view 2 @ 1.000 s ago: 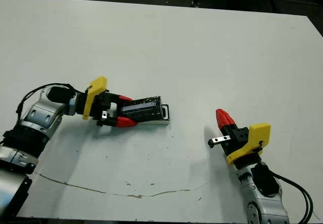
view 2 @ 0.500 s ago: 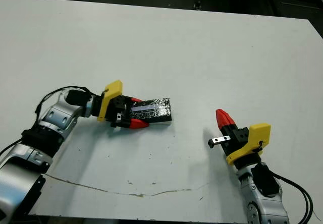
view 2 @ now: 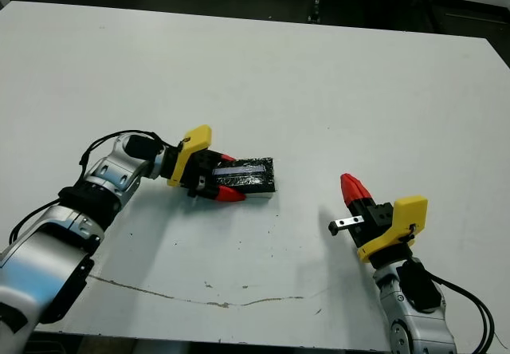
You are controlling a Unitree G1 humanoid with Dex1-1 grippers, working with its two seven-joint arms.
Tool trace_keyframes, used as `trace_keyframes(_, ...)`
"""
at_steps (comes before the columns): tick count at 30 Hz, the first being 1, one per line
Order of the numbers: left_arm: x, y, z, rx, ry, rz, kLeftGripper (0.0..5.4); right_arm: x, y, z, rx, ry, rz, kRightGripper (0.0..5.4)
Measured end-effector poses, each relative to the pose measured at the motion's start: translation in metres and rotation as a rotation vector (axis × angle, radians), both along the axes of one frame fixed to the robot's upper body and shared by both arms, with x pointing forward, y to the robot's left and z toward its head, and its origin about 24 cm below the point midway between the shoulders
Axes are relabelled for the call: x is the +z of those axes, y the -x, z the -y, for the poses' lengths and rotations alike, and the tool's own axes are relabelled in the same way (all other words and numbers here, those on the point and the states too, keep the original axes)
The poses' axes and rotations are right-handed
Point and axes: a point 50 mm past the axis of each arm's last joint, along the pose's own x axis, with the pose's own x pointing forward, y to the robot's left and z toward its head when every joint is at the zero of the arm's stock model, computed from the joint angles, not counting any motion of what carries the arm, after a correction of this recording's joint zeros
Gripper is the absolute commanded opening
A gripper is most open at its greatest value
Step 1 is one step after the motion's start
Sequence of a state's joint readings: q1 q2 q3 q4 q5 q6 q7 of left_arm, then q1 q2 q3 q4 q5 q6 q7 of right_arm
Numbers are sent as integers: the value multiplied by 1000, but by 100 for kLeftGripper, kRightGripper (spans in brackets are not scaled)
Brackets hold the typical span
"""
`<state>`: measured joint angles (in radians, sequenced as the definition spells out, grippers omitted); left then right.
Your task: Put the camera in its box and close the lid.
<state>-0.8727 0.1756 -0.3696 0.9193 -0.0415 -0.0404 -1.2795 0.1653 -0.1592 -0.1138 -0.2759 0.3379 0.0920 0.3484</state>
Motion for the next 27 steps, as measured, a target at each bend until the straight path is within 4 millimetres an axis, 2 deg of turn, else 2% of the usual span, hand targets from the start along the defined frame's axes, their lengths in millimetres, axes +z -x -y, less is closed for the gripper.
trace_keyframes(5,5,0,3,-56,-9,82,401,0,0,0,0,1,-1,0)
trace_keyframes(15,9,-3,-2,-47,-7,94,533,-1,1,0,1,2,-3,0)
trace_keyframes(27,14,1,-10,-75,23,201,539,-1,0,-1,3,0,-3,0)
